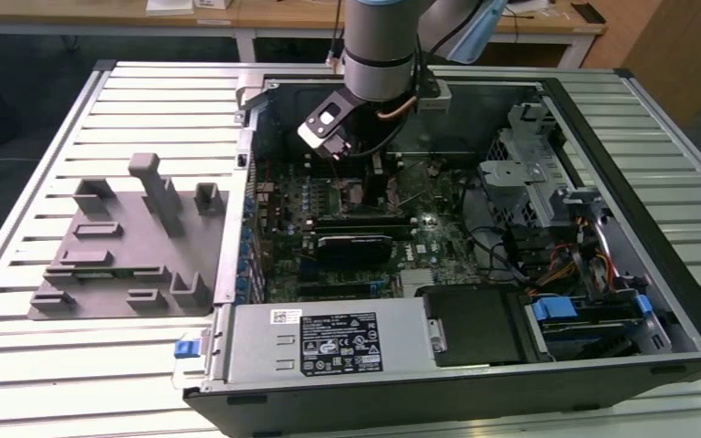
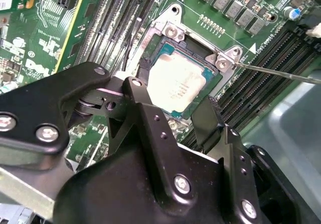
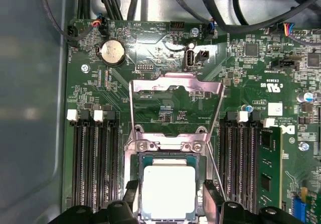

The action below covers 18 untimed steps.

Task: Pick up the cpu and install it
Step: 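Place the cpu into insertion slot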

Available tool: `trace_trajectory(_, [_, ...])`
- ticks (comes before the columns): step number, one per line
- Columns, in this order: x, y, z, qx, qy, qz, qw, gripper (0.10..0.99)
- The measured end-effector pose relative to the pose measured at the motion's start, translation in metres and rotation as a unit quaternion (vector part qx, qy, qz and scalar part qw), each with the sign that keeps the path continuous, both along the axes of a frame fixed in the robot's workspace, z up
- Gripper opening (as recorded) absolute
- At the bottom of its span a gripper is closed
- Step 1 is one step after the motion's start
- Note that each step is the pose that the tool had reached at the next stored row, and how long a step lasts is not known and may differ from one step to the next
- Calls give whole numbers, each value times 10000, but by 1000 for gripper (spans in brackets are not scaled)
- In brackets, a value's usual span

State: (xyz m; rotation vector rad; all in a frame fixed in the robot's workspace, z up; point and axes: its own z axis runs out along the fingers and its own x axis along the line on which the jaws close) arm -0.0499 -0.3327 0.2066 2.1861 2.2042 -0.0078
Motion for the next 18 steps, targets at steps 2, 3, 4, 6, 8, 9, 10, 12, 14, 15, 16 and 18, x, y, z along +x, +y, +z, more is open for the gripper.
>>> trace_trajectory(2, [0,0,10,0,0,0,10000,612])
trace_trajectory(3, [0,0,17,0,0,0,10000,612])
trace_trajectory(4, [0,0,24,0,0,0,10000,612])
trace_trajectory(6, [0,0,27,1,-1,0,10000,612])
trace_trajectory(8, [0,0,28,1,-1,0,10000,612])
trace_trajectory(9, [0,0,29,0,0,0,10000,612])
trace_trajectory(10, [0,0,29,0,0,0,10000,612])
trace_trajectory(12, [0,0,30,0,0,0,10000,612])
trace_trajectory(14, [0,0,31,0,0,0,10000,612])
trace_trajectory(15, [0,0,31,0,0,0,10000,600])
trace_trajectory(16, [0,0,31,0,0,0,10000,537])
trace_trajectory(18, [0,0,32,0,0,0,10000,475])
